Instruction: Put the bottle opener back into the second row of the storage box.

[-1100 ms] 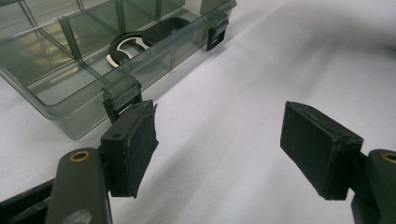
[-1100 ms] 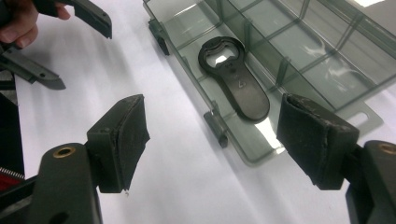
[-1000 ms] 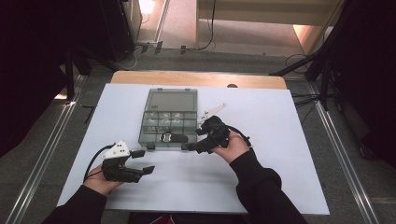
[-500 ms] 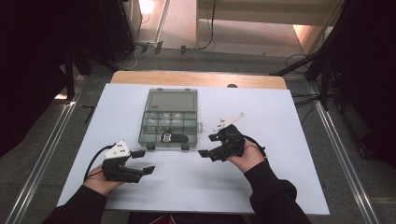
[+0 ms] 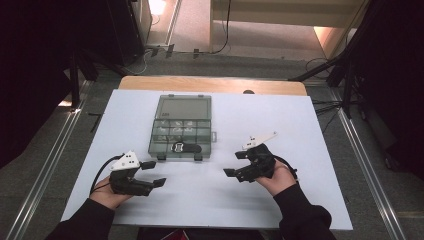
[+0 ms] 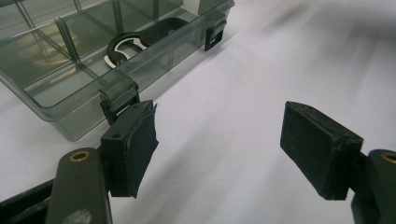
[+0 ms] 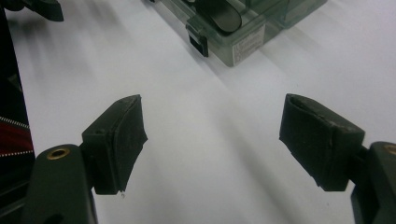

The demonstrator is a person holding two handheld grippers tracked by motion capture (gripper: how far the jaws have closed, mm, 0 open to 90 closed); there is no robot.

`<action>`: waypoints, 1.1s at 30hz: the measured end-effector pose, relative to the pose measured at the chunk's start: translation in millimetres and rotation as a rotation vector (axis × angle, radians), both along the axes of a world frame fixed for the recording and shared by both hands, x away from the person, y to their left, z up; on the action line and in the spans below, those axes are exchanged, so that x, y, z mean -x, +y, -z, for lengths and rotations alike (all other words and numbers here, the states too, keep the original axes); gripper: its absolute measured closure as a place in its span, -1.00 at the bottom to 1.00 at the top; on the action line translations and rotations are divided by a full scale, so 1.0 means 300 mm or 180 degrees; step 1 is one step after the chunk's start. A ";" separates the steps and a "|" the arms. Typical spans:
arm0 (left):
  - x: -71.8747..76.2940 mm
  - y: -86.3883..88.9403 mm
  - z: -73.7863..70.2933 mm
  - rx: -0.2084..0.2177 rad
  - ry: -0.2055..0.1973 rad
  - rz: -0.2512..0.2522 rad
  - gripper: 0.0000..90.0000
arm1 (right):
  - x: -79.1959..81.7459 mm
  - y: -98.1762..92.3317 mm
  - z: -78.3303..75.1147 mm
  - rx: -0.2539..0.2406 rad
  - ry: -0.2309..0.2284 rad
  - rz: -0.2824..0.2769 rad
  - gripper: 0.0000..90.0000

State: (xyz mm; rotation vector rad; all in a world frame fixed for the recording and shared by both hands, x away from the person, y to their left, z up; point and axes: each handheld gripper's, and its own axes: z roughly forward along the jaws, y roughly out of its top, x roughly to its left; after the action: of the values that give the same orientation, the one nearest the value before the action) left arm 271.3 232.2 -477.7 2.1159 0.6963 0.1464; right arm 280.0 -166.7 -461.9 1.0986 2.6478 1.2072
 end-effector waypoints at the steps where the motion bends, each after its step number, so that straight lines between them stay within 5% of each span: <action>1: 0.000 0.000 0.000 0.0001 0.0000 0.0001 -0.40 | 0.006 -0.007 0.003 -0.0002 -0.0003 0.0014 -0.48; 33: 0.000 -0.001 0.001 -0.0013 0.0003 0.0003 -0.40 | 0.144 -0.216 0.069 -0.0015 0.0011 0.0353 -0.49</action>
State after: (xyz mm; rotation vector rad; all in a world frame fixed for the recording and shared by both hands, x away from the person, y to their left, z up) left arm 271.4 232.1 -478.0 2.1204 0.6962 0.1467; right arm 237.0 -231.5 -482.7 1.2312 2.5493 1.1927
